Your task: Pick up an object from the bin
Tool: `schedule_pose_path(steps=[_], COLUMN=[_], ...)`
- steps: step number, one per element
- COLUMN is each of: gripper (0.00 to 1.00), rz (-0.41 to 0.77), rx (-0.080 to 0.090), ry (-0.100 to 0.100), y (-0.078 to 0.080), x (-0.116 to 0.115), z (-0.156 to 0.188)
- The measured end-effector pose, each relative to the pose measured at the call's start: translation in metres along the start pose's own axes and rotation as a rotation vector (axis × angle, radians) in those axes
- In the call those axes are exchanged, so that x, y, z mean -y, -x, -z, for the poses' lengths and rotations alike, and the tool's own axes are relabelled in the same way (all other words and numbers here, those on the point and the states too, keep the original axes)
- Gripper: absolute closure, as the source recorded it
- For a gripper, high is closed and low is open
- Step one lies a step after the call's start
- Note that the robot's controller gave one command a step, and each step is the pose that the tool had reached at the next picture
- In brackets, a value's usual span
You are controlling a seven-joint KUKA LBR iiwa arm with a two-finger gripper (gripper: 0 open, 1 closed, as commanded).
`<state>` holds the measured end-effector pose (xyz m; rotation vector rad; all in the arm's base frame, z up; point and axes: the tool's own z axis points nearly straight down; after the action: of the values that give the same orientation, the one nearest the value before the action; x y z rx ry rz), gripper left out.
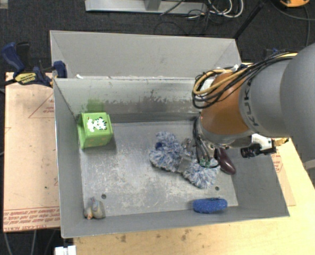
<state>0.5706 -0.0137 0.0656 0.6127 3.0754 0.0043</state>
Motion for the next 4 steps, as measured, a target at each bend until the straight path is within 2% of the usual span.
schedule_pose_path(steps=[3,4], gripper=[1.00,1.00], rz=[0.001,0.002], rx=[-0.008,-0.009], ry=[-0.004,-0.004], y=[-0.002,-0.002], x=[0.000,0.001], z=[0.016,0.032])
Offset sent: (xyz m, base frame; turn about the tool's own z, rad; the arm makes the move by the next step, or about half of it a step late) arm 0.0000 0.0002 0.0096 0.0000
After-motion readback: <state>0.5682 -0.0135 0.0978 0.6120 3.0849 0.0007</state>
